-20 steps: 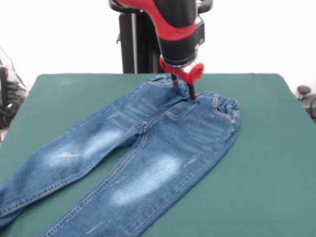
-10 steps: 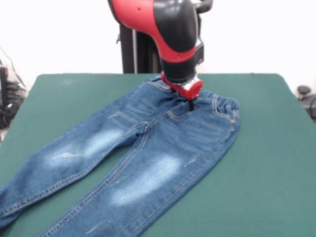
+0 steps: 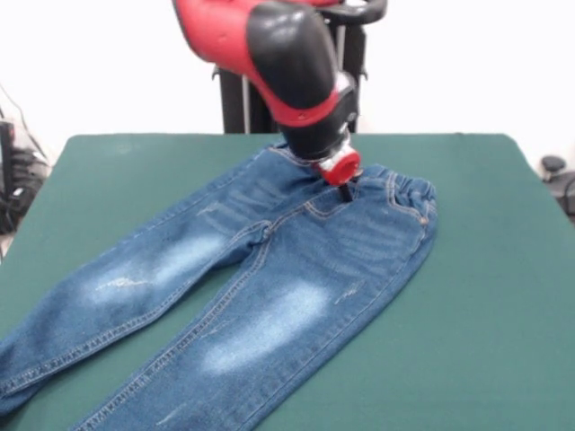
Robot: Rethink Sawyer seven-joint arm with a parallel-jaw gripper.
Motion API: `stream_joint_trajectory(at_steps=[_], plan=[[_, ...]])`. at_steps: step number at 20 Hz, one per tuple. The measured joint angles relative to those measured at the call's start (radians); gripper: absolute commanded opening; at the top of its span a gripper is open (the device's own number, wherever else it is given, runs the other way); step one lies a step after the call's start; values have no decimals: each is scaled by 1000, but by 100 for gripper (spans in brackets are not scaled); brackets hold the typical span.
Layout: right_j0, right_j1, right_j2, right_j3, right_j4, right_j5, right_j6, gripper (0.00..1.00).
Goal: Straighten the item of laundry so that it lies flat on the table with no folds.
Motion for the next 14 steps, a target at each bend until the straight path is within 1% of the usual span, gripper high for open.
stream_joint_trajectory(at_steps=[3, 4, 6, 7, 11, 14], plan=[[-61, 24, 33, -8, 29, 59, 0, 100], [-109, 48, 59, -17, 49, 101, 0, 100], [-142, 66, 75, -23, 60, 131, 0, 100], [-172, 84, 89, -32, 67, 160, 0, 100], [-219, 116, 116, -49, 67, 205, 0, 100], [-238, 132, 129, -56, 68, 223, 0, 100]])
